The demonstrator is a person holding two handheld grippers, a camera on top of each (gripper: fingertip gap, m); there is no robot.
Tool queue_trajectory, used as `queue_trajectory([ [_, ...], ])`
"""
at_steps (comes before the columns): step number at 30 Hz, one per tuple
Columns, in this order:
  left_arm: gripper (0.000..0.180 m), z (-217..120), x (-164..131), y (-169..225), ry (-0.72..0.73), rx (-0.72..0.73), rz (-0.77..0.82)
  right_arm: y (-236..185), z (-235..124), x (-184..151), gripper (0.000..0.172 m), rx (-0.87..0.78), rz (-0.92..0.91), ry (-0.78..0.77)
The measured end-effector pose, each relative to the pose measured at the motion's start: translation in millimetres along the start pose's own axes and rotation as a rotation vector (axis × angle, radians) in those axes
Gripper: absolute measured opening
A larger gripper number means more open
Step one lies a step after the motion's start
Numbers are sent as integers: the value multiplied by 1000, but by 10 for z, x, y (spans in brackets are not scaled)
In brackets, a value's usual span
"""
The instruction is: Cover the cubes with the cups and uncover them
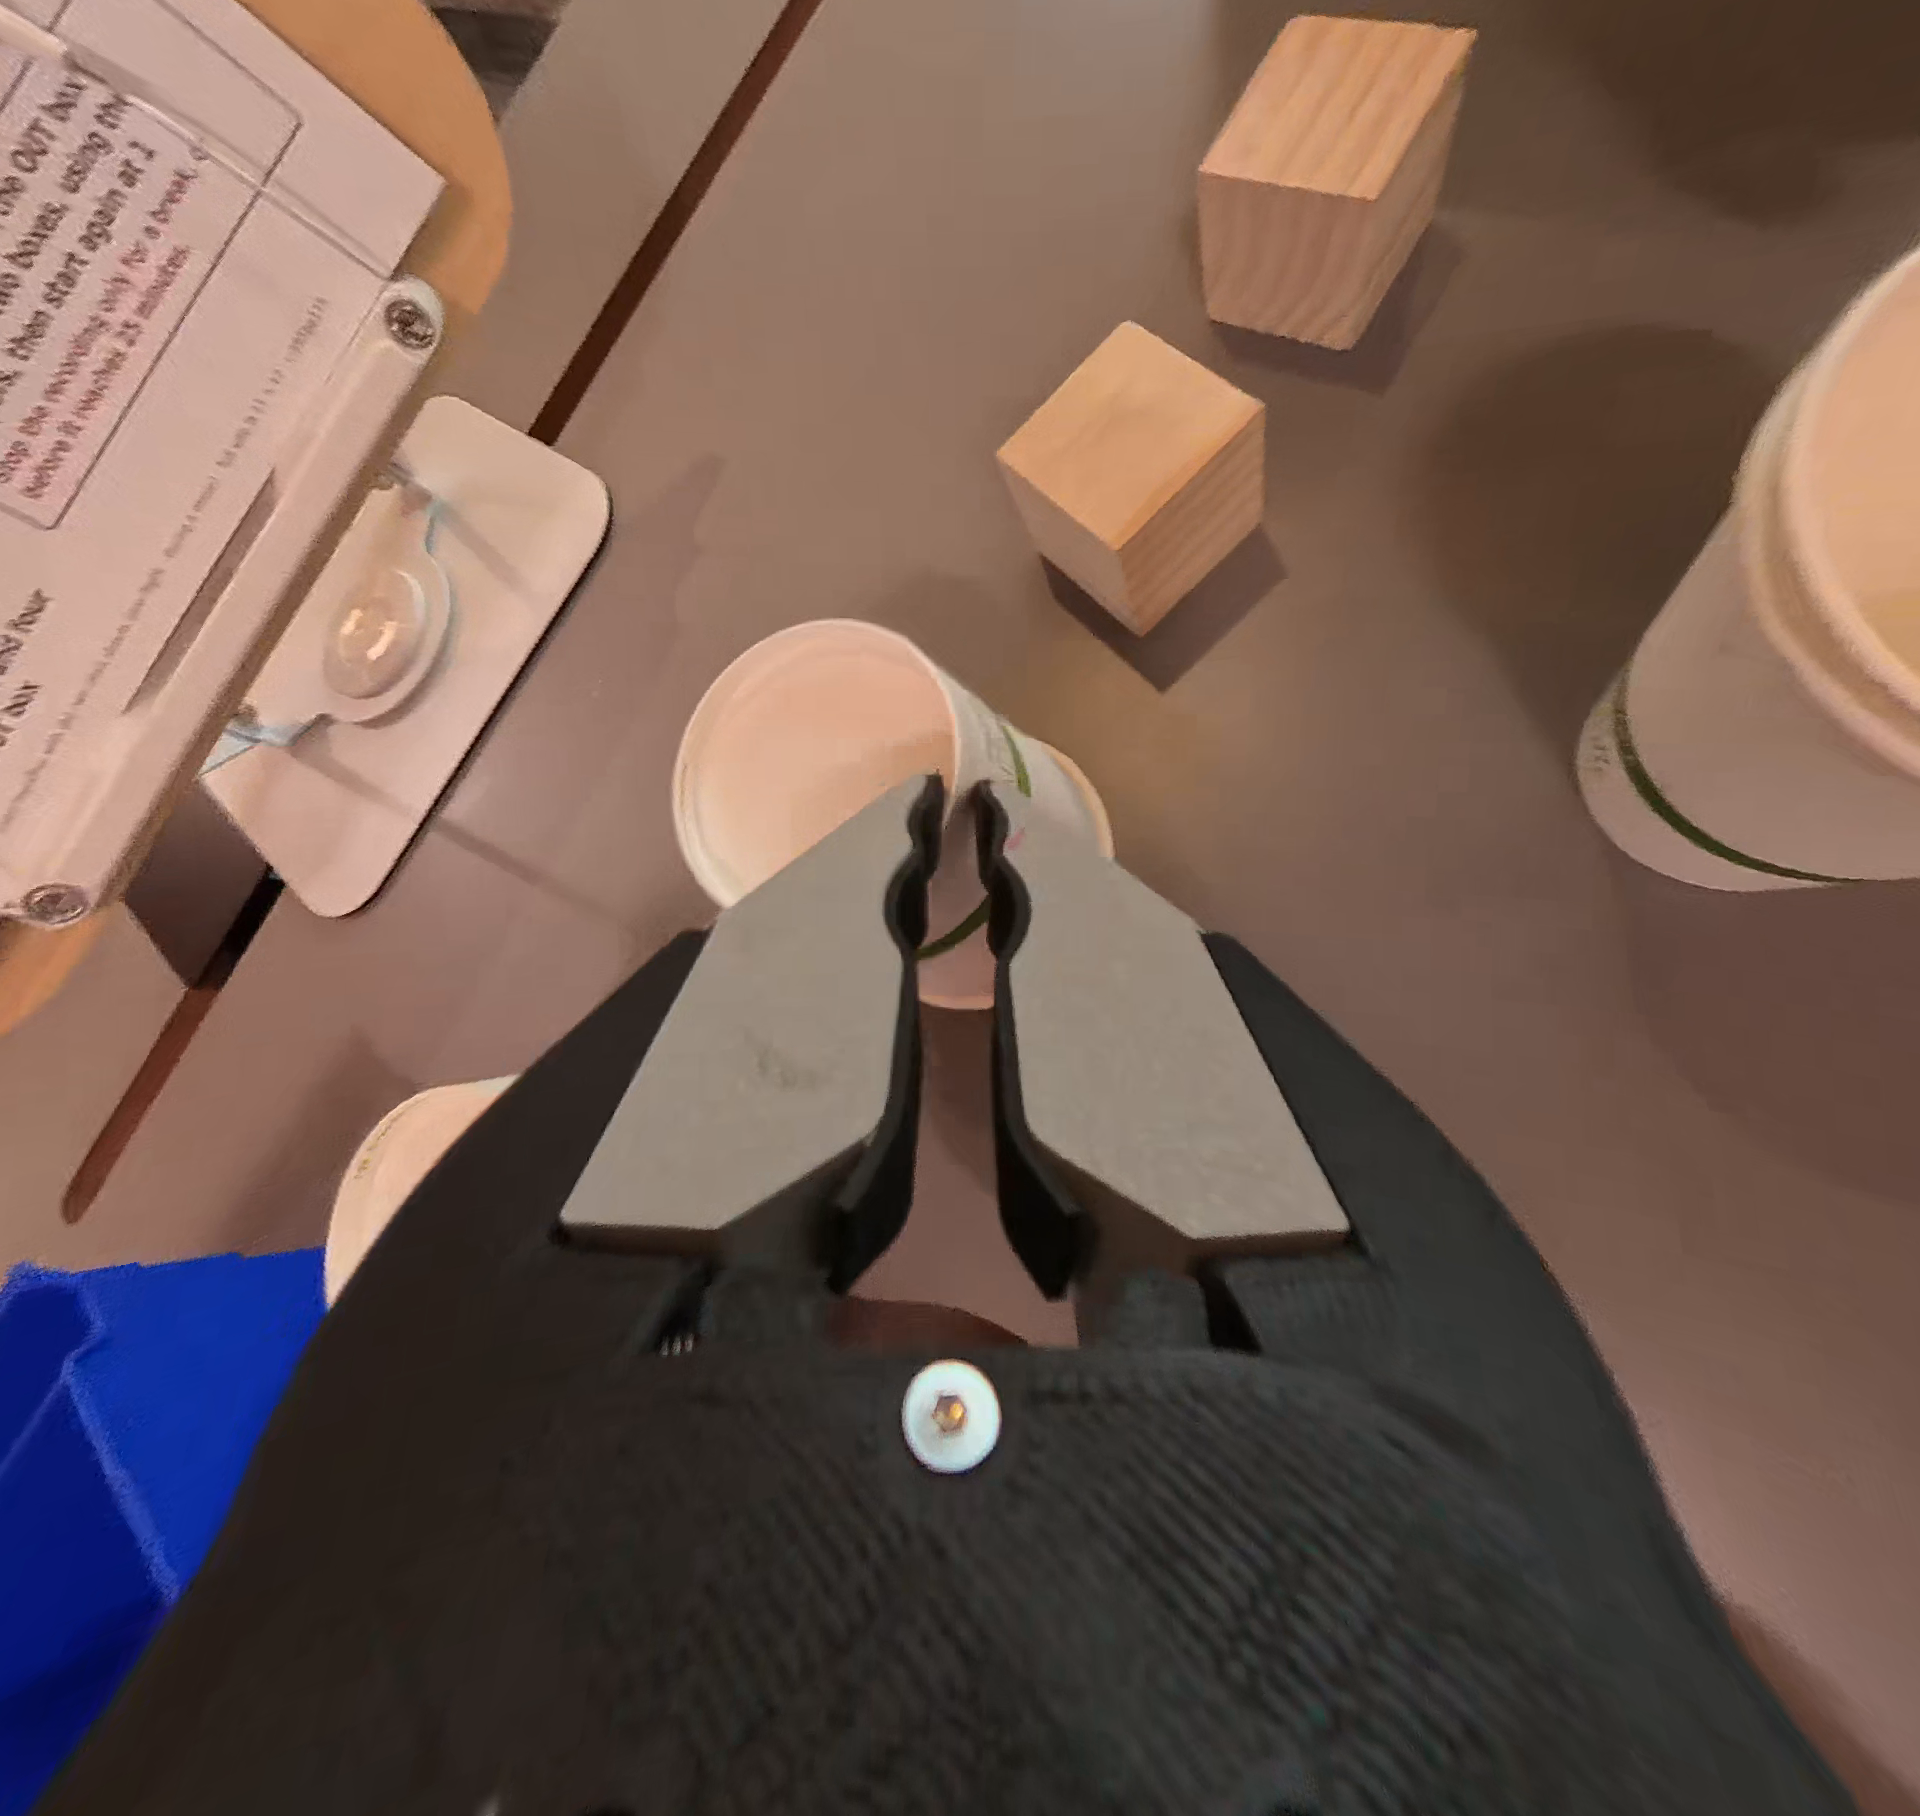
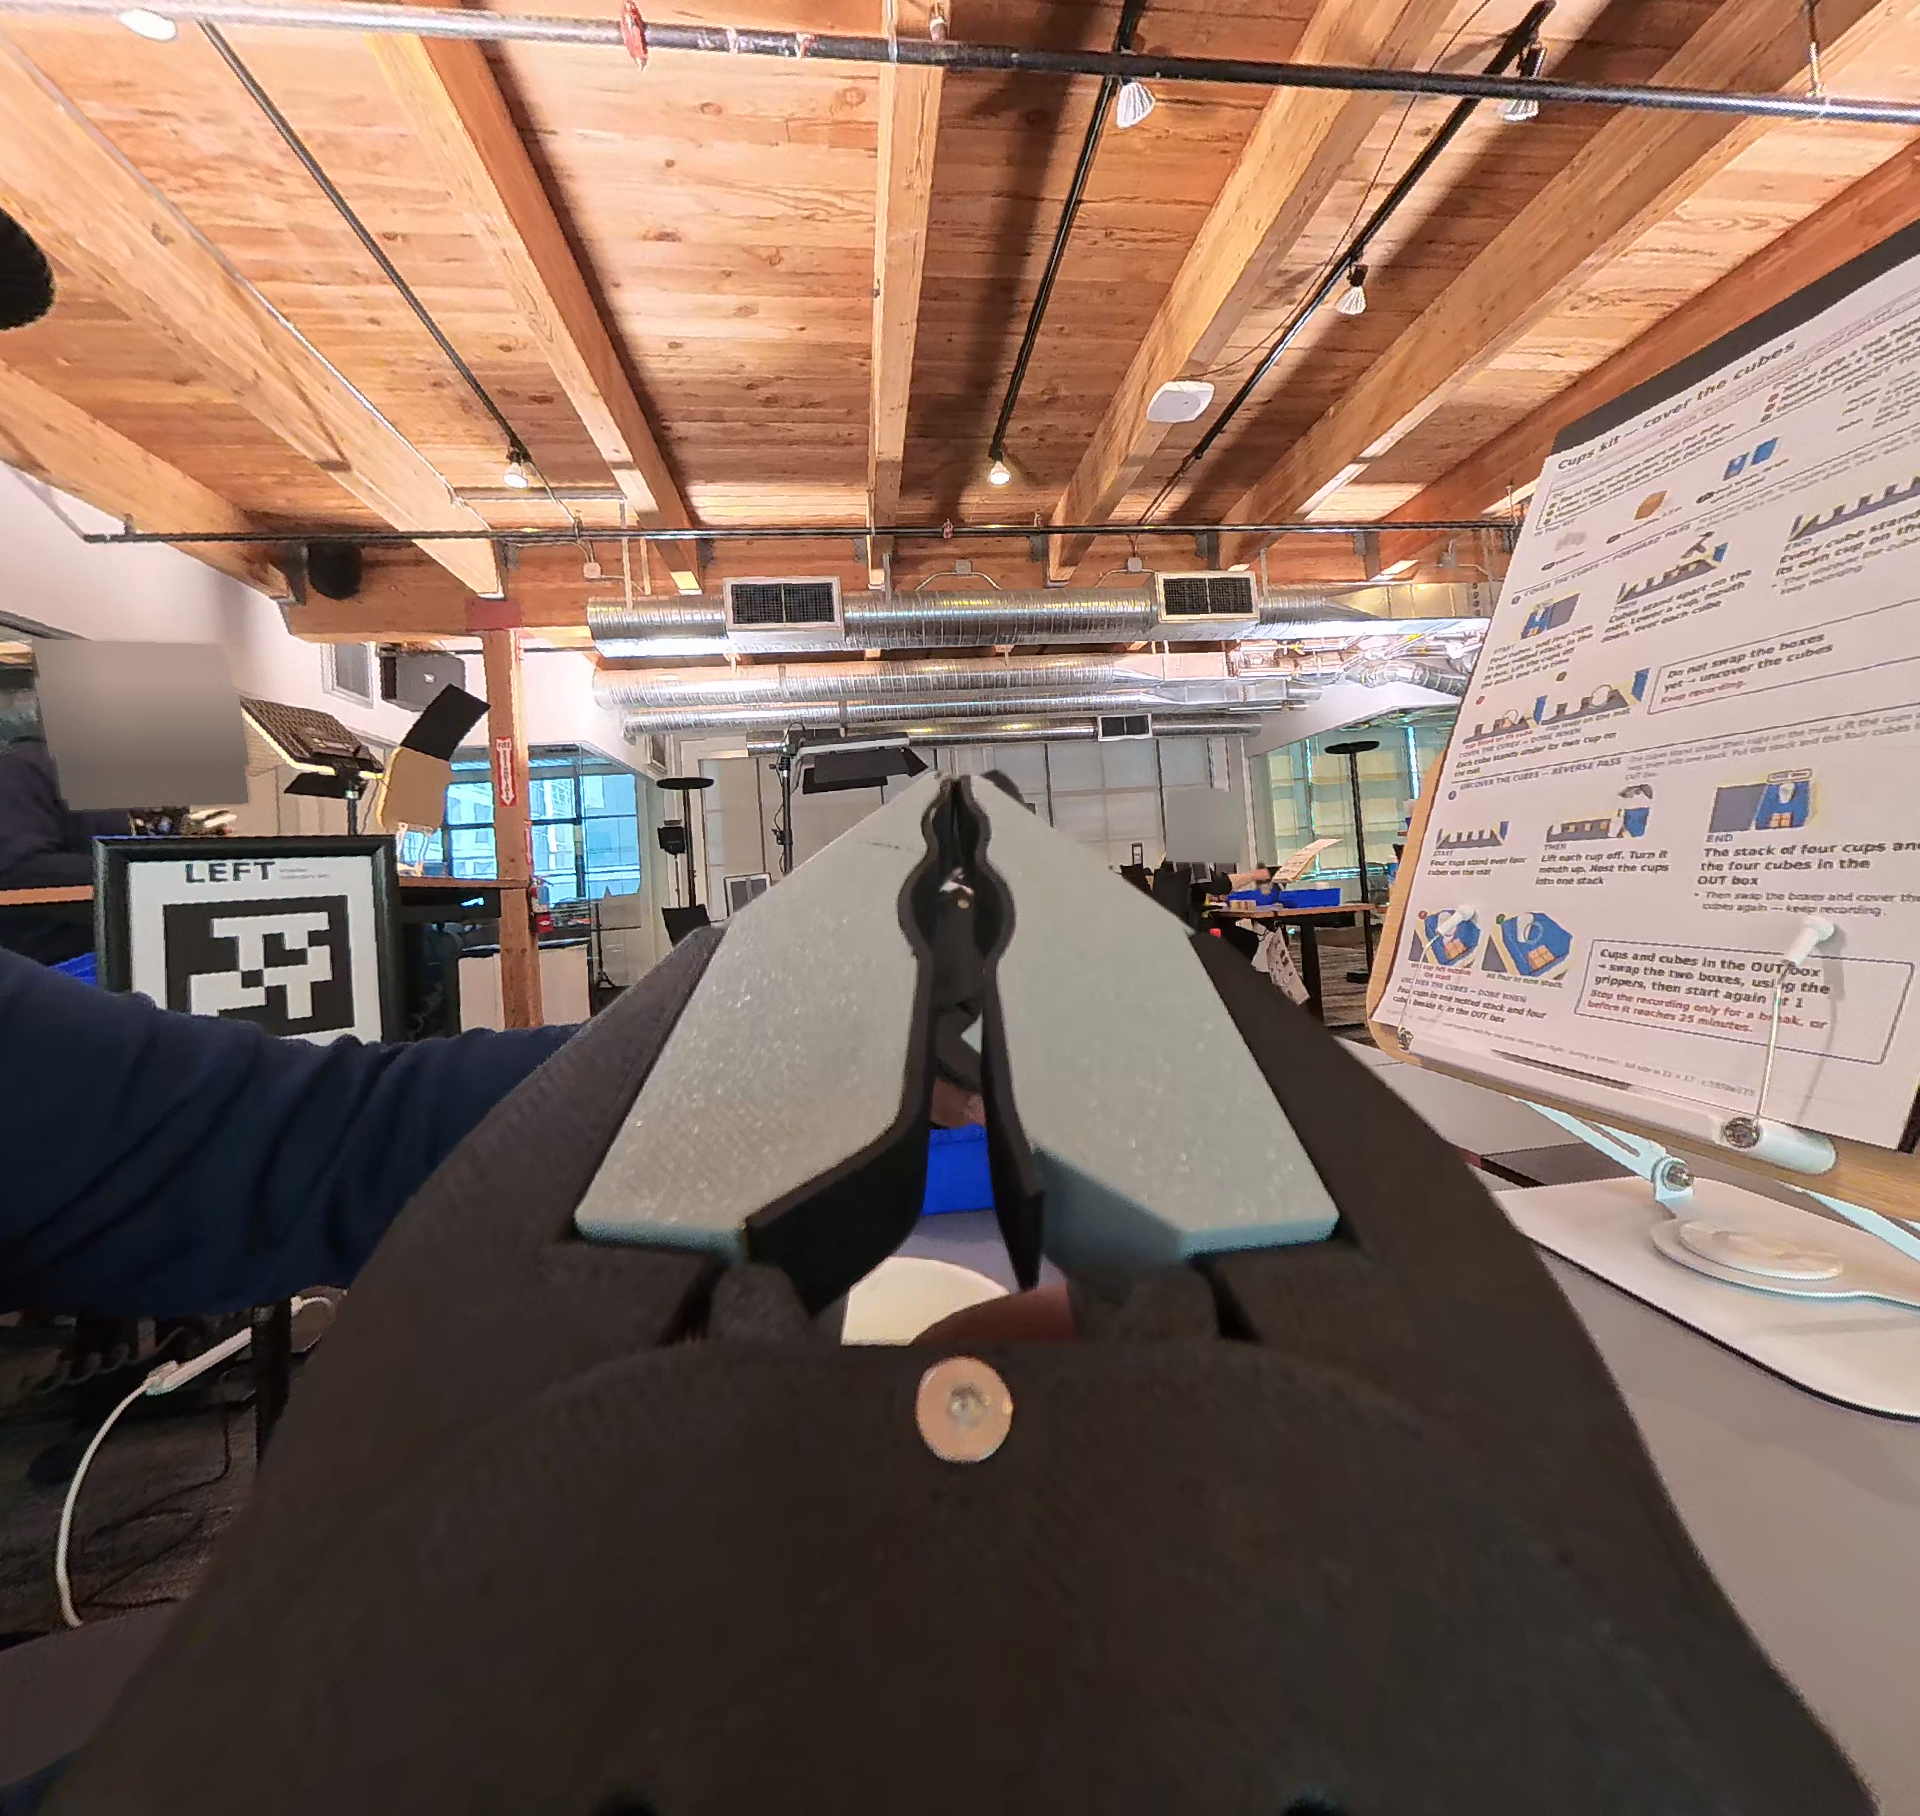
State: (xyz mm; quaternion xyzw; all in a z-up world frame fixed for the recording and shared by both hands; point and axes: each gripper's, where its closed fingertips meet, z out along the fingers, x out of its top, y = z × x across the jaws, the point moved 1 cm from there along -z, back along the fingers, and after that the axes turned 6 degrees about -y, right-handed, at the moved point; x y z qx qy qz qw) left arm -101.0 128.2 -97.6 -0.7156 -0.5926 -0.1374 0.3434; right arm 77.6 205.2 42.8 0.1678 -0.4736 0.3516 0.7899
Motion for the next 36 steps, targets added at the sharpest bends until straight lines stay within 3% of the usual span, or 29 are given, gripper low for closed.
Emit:
queue_trajectory([
  [6, 1, -378, 396, -11, 201, 47, 3, 18, 41, -78, 0, -14, 3, -39],
  [10, 1, -864, 827, 122, 448, 85, 10, 276, 52, -229, 0, -148, 61, -115],
  [13, 0, -1268, 1122, 328, 683, 91, 28, 400, 44, -319, 15, -185, 144, -150],
  [18, 0, -1685, 1283, 651, 989, -30, -61, 371, 55, -348, 15, -133, 210, -151],
  [20, 0, -1635, 1244, 747, 1014, -71, -77, 302, 71, -333, 15, -90, 213, -142],
  [22, 0, -1524, 1170, 771, 1005, -61, -81, 239, 83, -299, 32, -47, 242, -125],
  [23, 0, -1514, 1132, 765, 1021, -70, -98, 219, 78, -277, 32, -25, 259, -114],
  [25, 0, -1542, 1062, 826, 1062, -187, -123, 192, 46, -218, 6, 20, 287, -79],
  [26, 0, -1546, 1026, 842, 1075, -228, -132, 171, 32, -189, 1, 45, 295, -61],
  [29, 0, -1429, 925, 866, 1042, -248, -118, 168, 54, -218, 9, 32, 285, -80],
  [32, 0, -1226, 835, 956, 950, -307, -96, 98, 76, -231, 3, 54, 246, -95],
  [36, 1, -779, 662, 894, 745, -201, -54, 78, 85, -287, 0, 18, 112, -169],
])
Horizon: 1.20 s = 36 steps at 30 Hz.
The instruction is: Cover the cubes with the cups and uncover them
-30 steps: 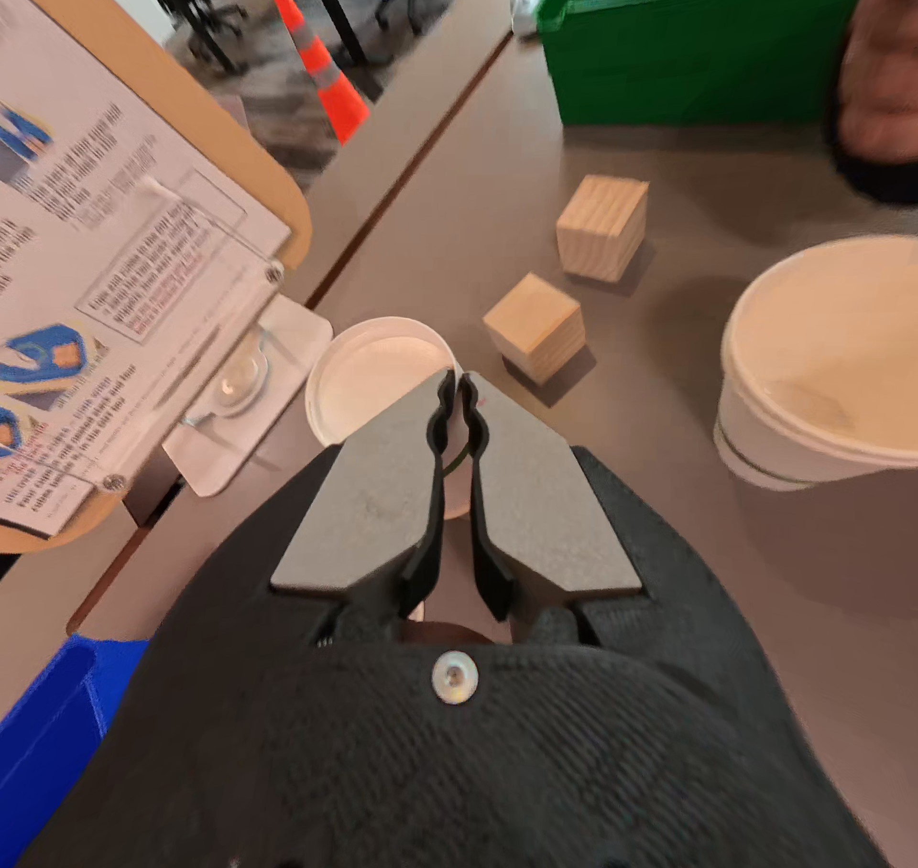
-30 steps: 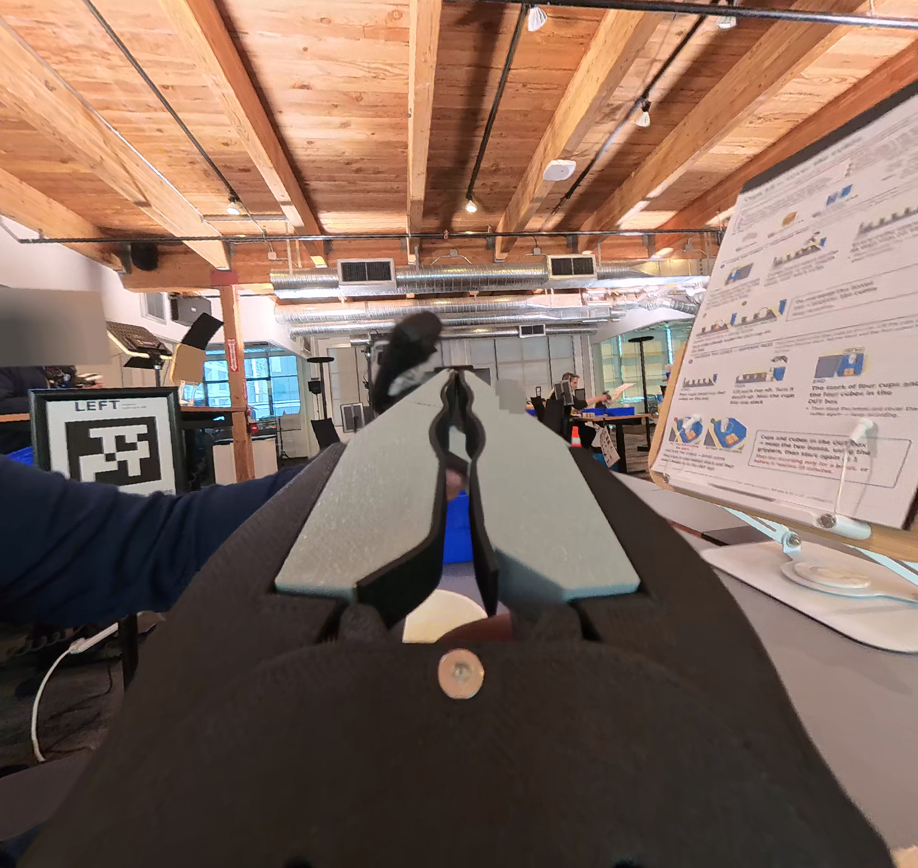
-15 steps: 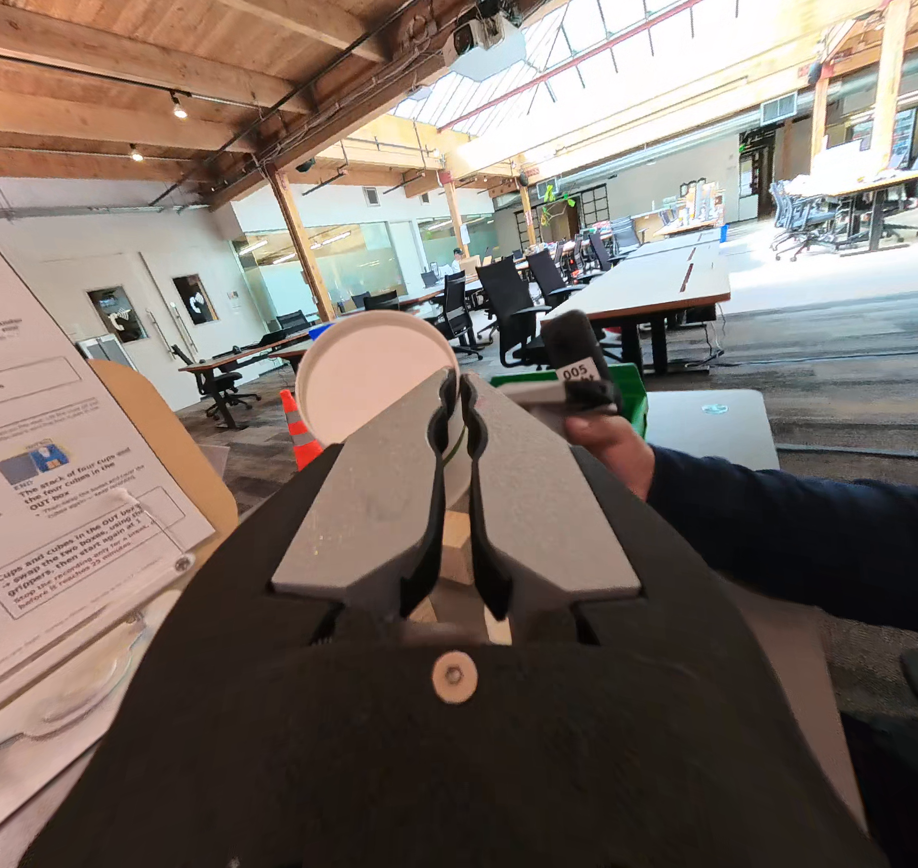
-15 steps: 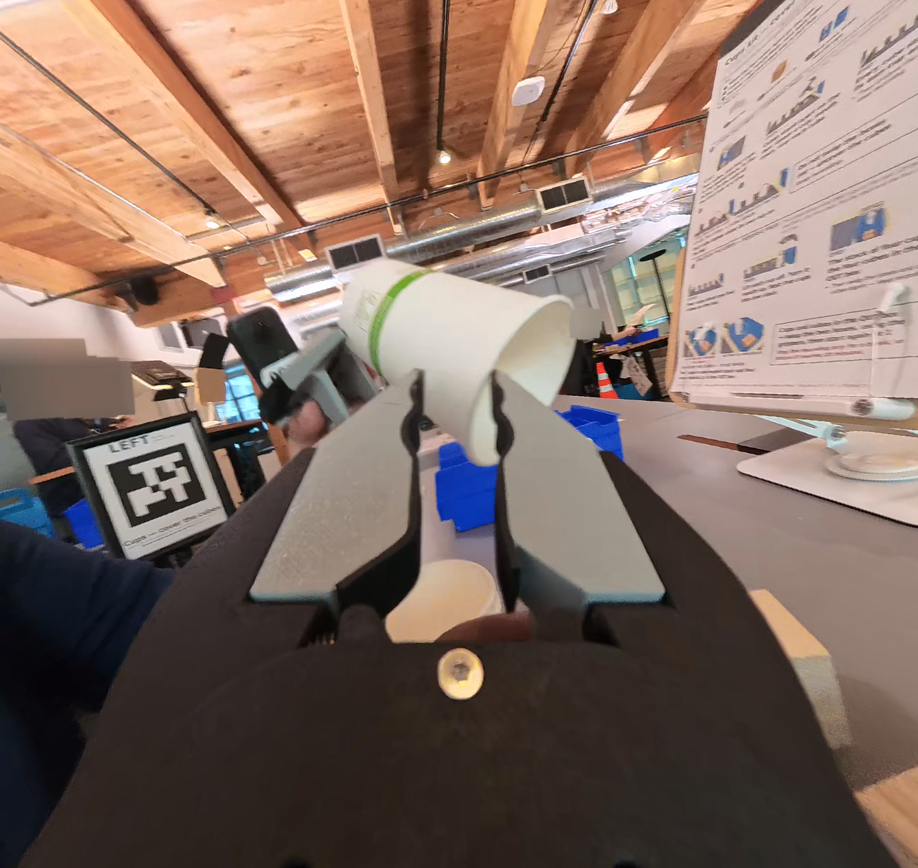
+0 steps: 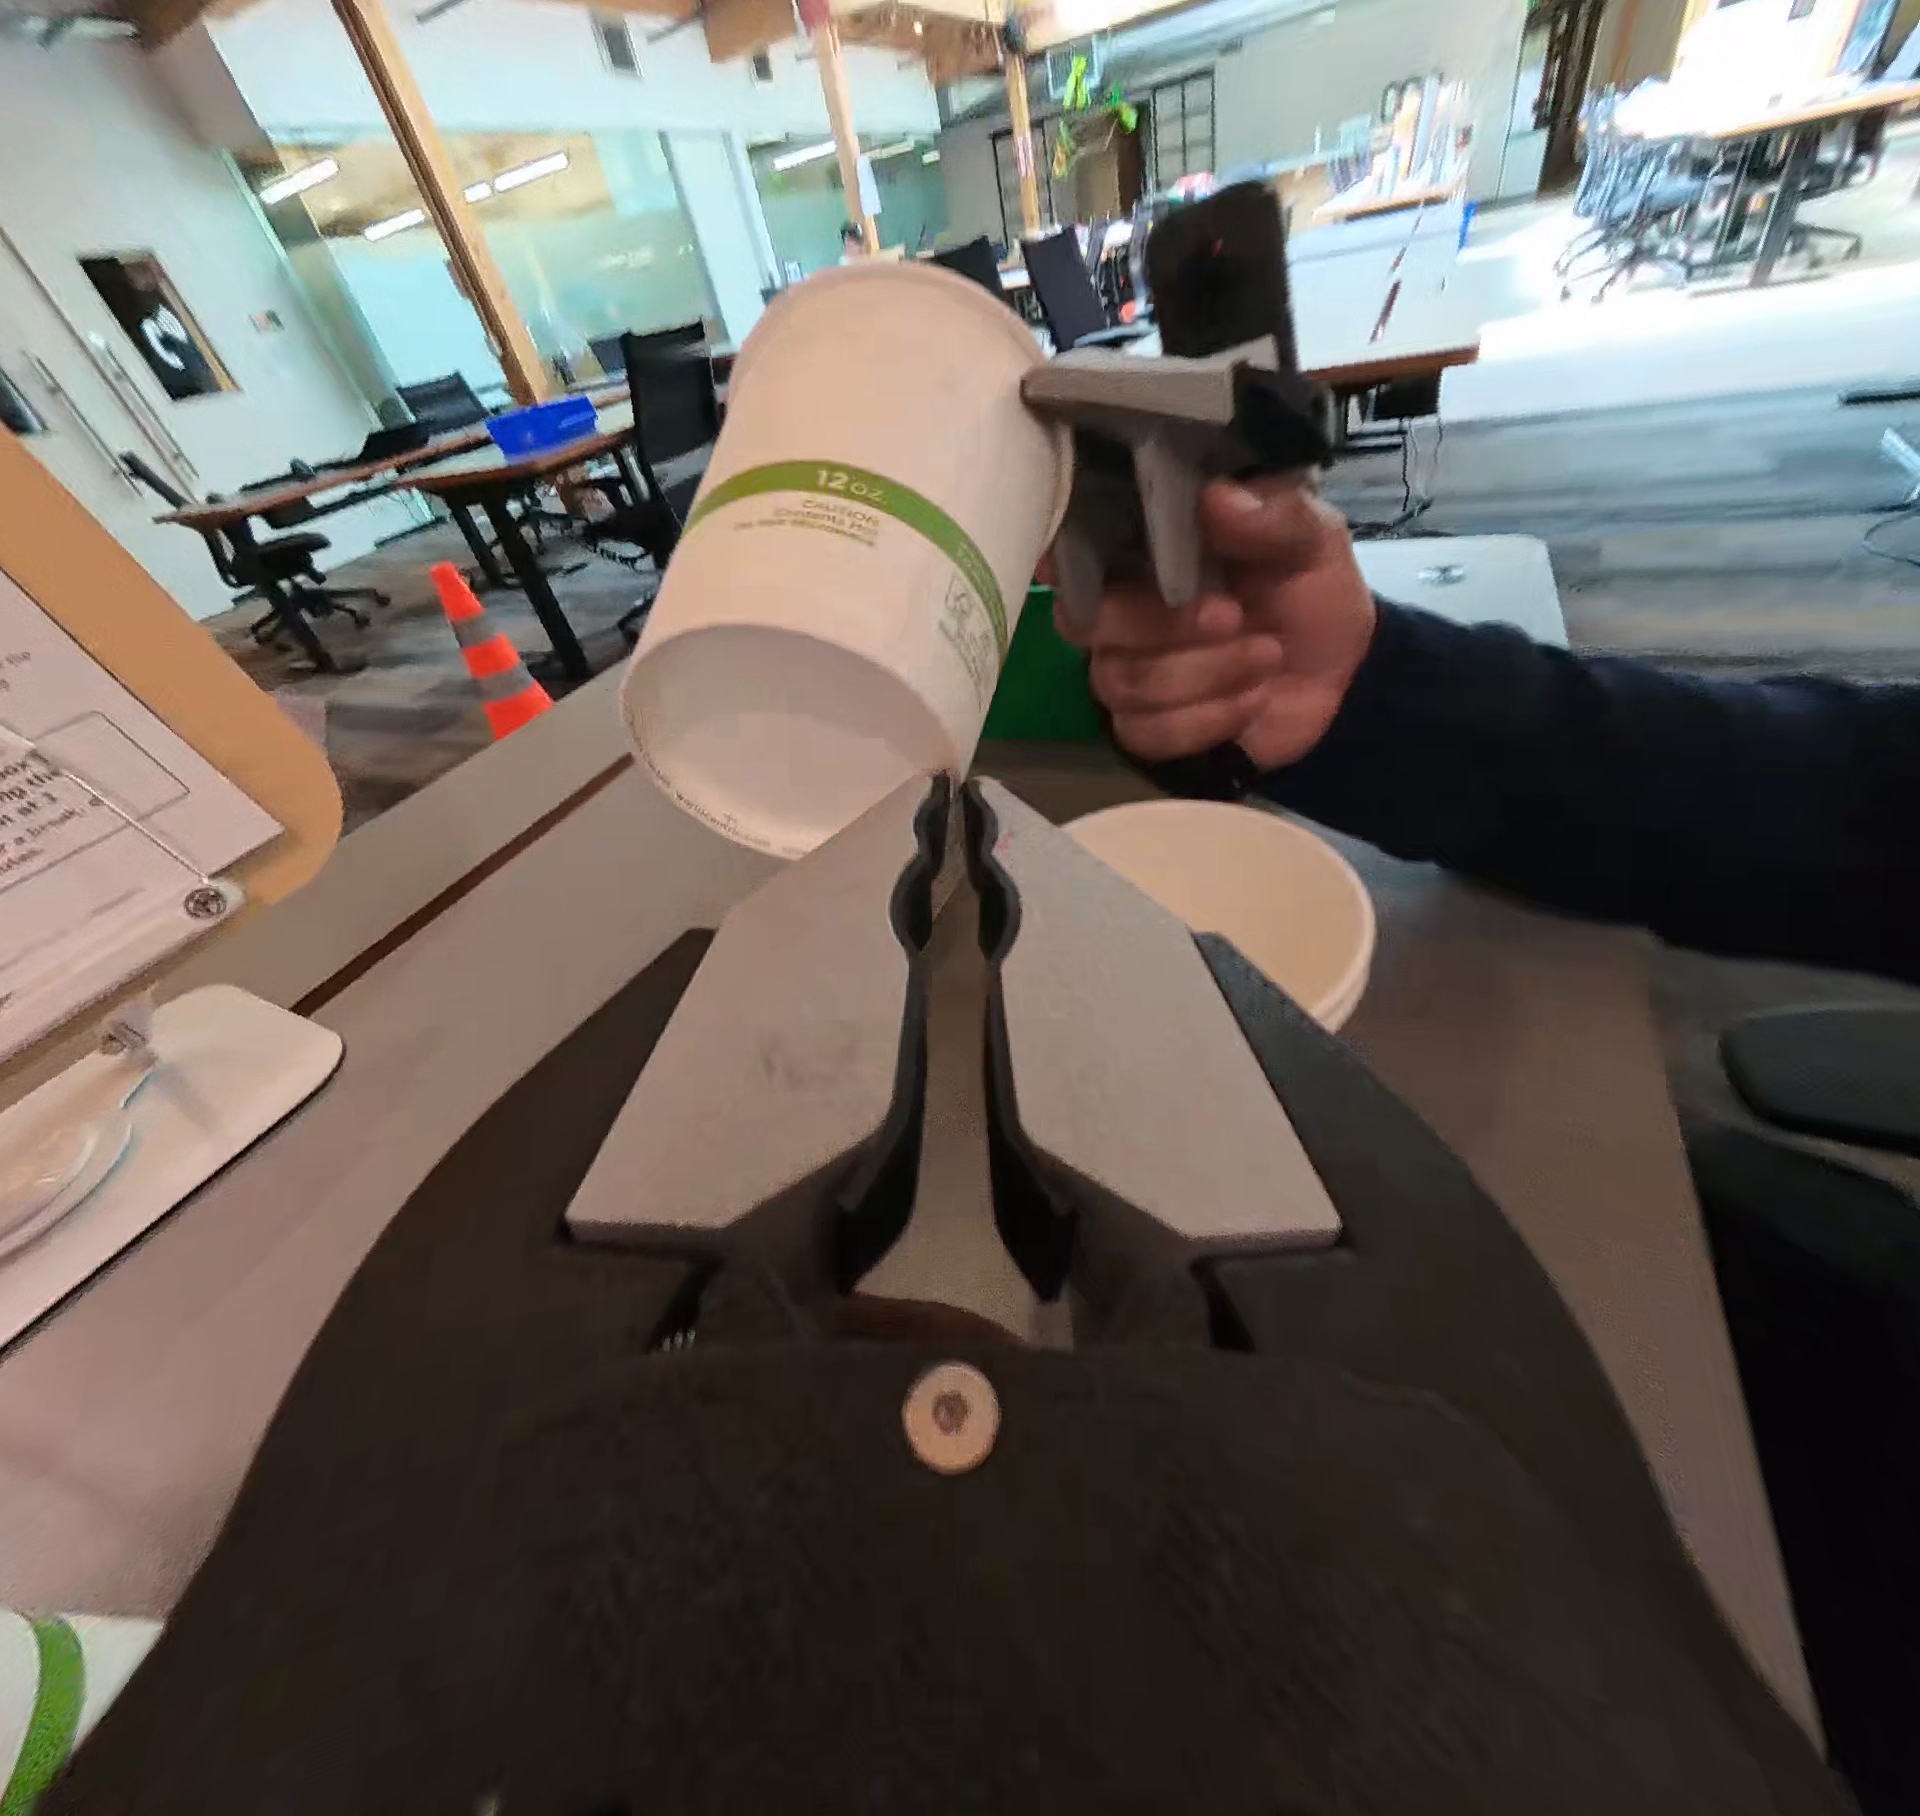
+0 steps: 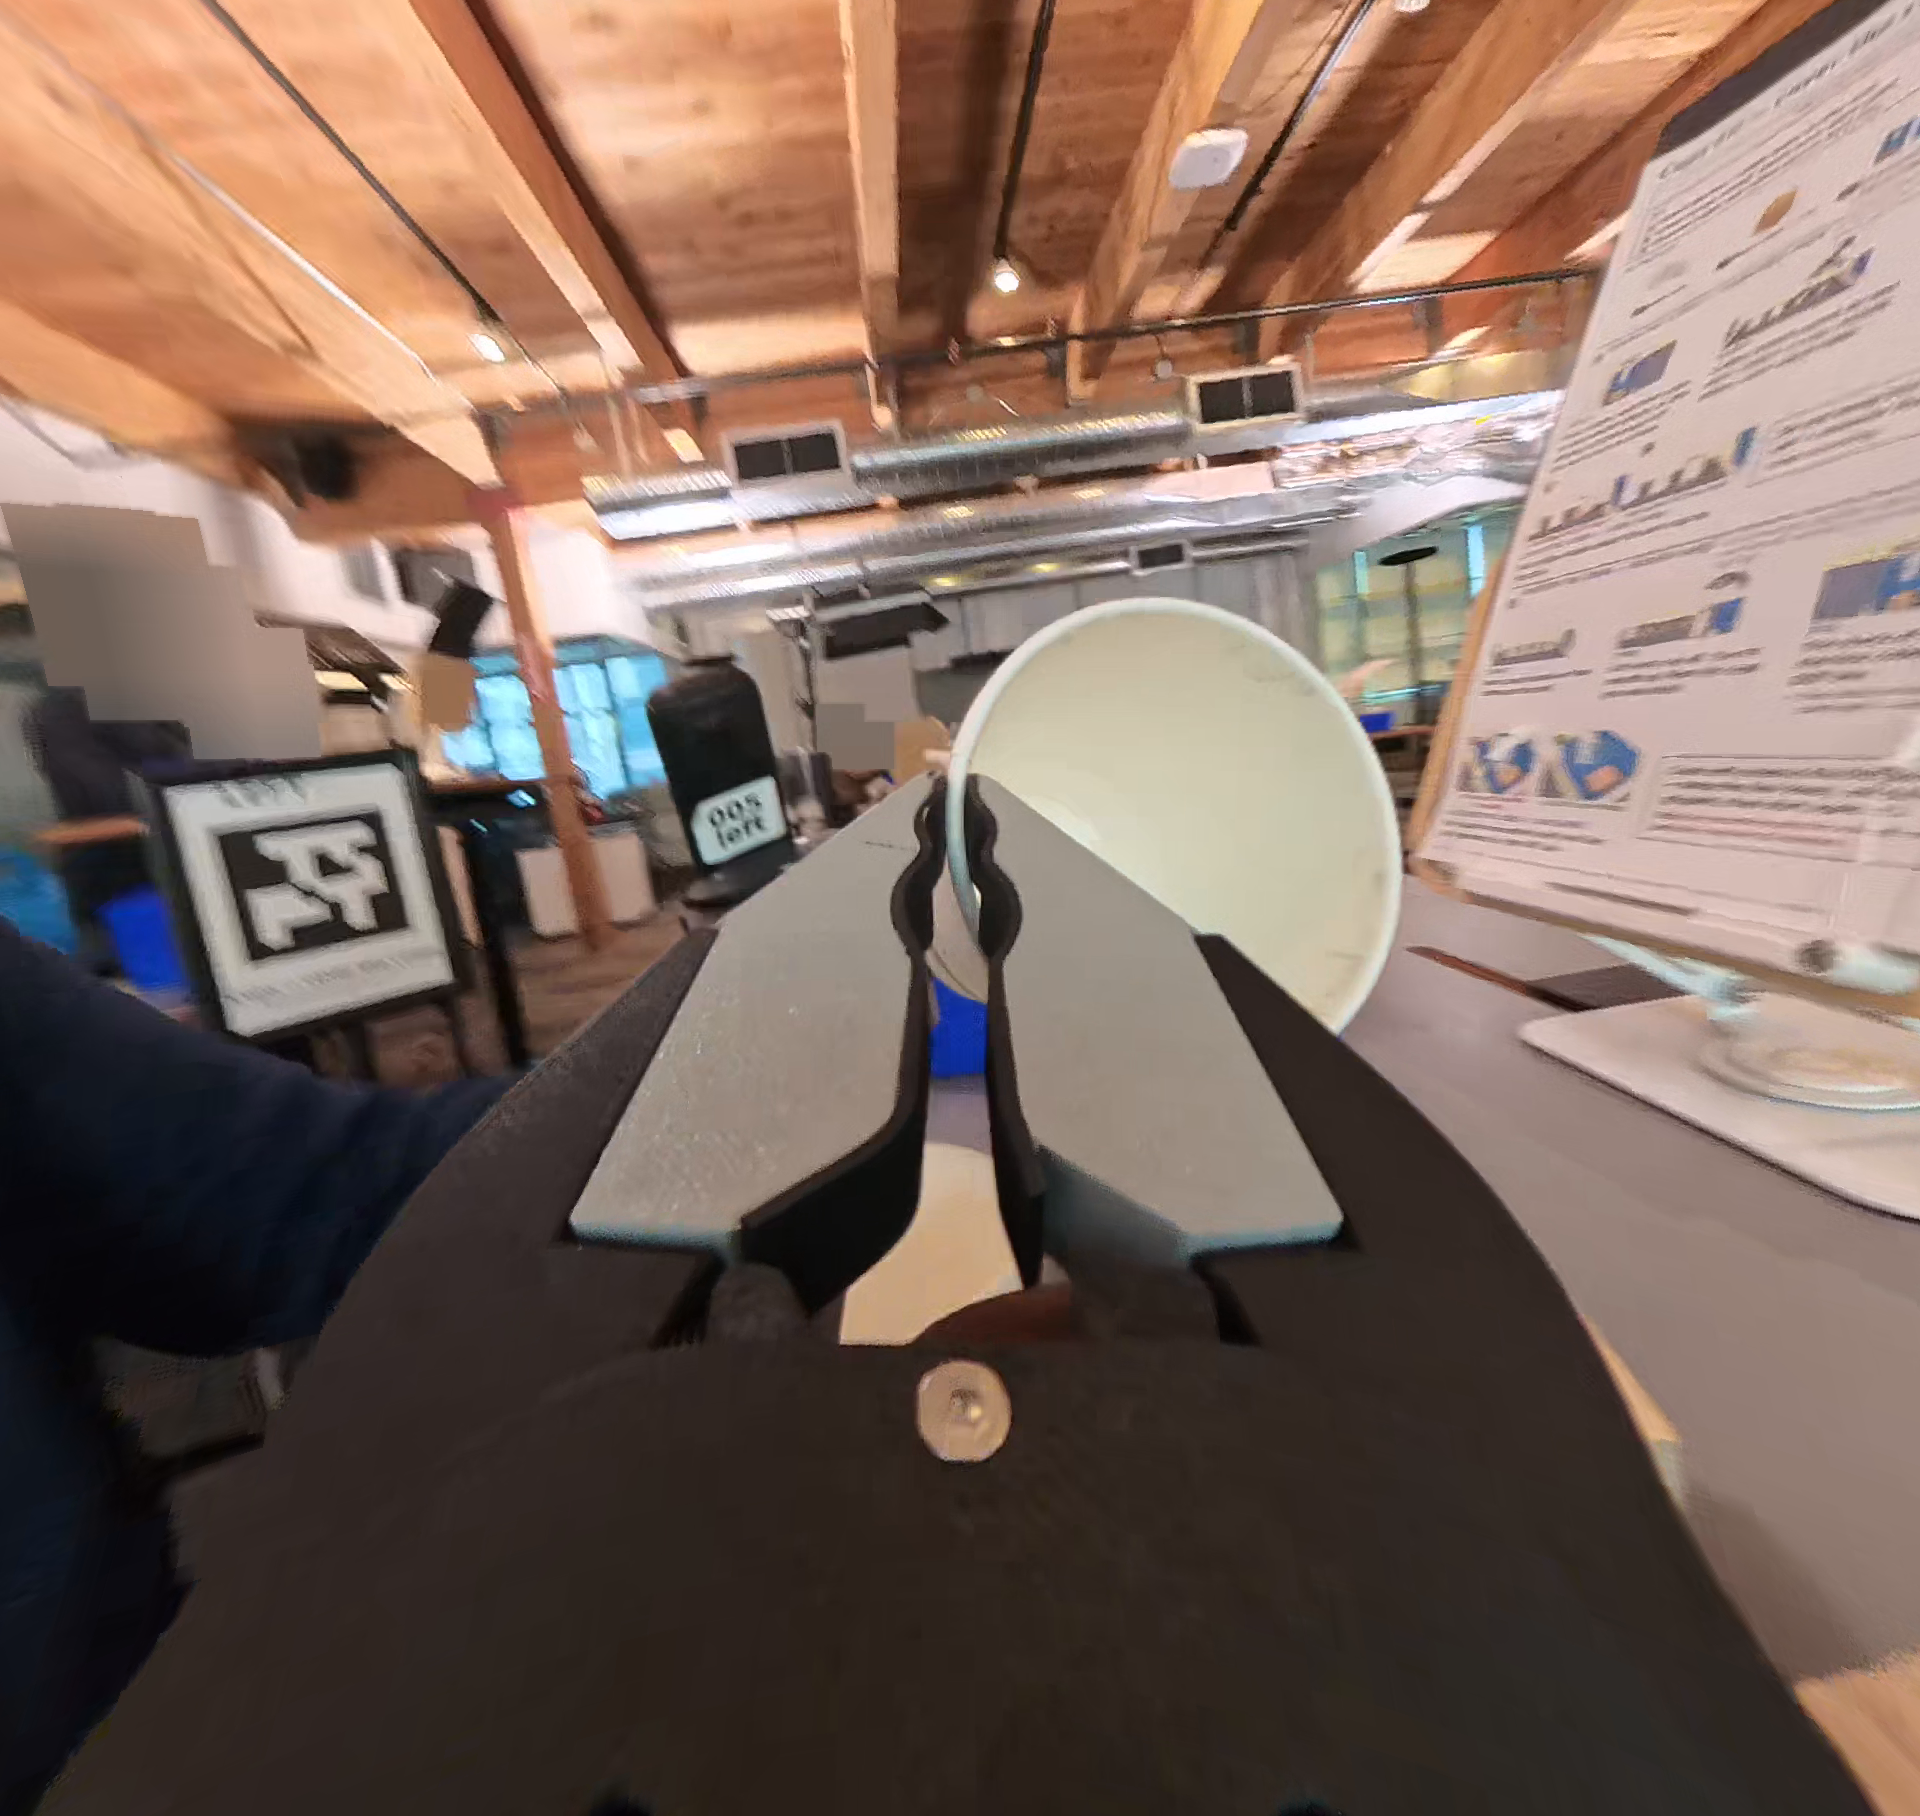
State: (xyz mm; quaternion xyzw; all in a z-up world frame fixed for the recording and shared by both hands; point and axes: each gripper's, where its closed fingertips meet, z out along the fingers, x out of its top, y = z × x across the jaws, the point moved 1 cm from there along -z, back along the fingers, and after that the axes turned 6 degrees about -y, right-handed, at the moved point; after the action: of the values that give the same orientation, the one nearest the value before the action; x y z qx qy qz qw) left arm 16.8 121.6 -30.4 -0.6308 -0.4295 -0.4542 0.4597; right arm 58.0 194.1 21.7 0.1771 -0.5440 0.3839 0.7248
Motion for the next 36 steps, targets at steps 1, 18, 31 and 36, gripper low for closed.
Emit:
queue_trajectory([
  [1, 2, 4, -35, 5, -4, -16, -1, -12, 10, -16, 0, -18, -52, -16],
  [18, 0, -68, -497, -476, 109, 161, -174, -719, -205, -99, 0, 157, -519, -257],
  [31, 0, -46, -628, -552, 69, 172, -284, -796, -327, -205, 0, 148, -618, -405],
  [36, 0, -3, -695, -535, 28, 164, -287, -813, -313, -288, 0, 155, -631, -459],
])
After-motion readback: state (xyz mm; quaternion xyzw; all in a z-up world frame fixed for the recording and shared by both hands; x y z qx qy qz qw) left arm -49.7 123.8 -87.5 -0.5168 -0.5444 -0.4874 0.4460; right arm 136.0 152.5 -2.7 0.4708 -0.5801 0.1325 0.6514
